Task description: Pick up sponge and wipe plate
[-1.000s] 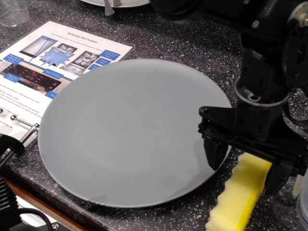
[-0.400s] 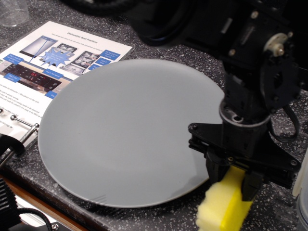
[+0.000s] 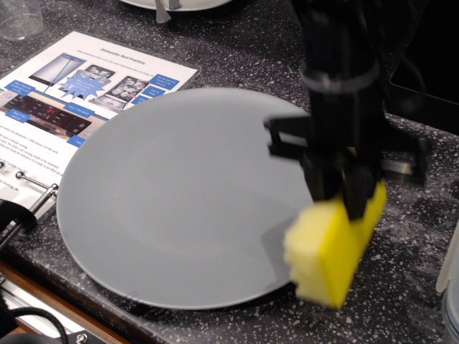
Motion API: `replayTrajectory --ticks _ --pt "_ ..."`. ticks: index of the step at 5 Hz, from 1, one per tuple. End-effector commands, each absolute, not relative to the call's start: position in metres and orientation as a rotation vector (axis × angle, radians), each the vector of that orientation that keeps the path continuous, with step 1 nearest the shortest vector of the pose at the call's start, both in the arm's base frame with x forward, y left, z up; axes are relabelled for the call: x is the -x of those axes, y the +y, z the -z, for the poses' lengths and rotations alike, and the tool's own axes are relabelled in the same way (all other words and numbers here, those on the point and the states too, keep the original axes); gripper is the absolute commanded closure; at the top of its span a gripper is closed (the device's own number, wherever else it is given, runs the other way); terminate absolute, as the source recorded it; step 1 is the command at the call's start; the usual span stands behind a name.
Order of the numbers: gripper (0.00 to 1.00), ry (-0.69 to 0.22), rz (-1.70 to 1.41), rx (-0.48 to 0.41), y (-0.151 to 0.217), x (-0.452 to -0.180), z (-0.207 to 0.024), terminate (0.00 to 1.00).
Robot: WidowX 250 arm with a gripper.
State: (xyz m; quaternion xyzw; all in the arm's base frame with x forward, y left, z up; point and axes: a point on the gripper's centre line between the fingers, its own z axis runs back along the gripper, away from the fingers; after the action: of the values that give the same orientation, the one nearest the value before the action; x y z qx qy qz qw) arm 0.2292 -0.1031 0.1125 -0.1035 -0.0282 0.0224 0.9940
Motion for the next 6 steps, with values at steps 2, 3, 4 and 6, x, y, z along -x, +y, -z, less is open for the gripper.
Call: replayTrajectory --ticks 2,3,4,6 --pt "1.0 -0.072 -0.064 0.179 -0.052 -0.256 -0.112 0.0" --pt "1.0 -0.063 -0.079 0.168 -0.036 -0.261 -0.104 0.0" --pt "1.0 -0.072 -0.086 0.164 -0.024 -0.259 -0.095 0.0" --pt "1.0 -0.114 -0.097 0.142 0.009 -0.254 -0.079 0.0"
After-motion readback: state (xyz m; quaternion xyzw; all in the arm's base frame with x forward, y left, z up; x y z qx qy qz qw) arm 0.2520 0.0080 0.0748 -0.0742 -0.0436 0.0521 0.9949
